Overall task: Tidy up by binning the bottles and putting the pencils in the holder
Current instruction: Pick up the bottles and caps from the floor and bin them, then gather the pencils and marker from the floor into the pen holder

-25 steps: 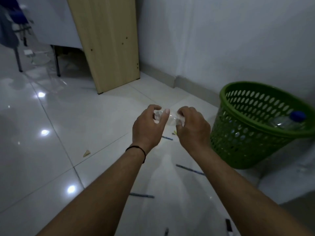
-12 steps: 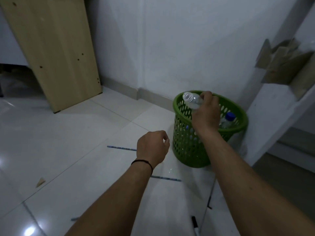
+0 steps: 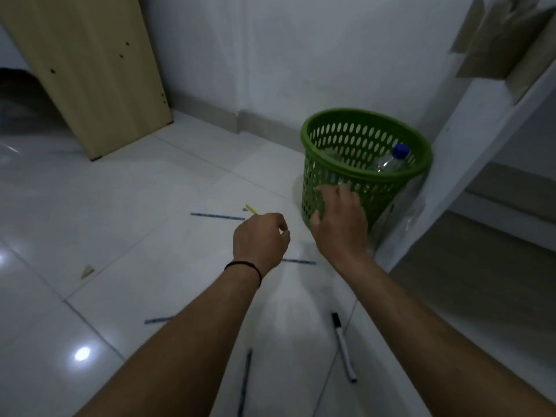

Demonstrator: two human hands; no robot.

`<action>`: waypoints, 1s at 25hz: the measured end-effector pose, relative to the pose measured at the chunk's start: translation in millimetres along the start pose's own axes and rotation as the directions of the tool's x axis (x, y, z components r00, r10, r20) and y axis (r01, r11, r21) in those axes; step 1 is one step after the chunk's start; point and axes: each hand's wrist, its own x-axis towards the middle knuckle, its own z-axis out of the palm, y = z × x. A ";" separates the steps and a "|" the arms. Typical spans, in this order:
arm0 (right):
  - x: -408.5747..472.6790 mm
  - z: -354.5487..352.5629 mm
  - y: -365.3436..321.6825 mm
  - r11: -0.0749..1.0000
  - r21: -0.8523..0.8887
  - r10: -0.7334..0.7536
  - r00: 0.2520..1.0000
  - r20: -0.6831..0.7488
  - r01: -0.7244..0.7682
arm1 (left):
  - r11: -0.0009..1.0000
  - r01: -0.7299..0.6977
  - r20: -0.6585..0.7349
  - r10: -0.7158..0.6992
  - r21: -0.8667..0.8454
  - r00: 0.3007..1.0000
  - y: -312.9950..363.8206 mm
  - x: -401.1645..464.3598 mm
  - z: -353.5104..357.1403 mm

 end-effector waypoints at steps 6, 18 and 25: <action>-110.9 32.6 36.9 0.995 -0.058 0.100 0.895 0.434 -0.084 | 0.997 0.082 0.175 -0.080 -0.004 0.981 -17.3 -78.5 43.8; -200.7 62.5 75.0 0.984 -0.092 0.173 0.692 0.701 -0.153 | 0.967 0.241 0.336 -0.253 0.079 0.907 -66.4 -176.3 80.1; -200.2 83.1 -0.7 0.934 0.083 0.127 0.540 0.832 -0.347 | 0.907 0.396 0.345 -0.420 0.143 0.839 -103.1 -206.8 66.9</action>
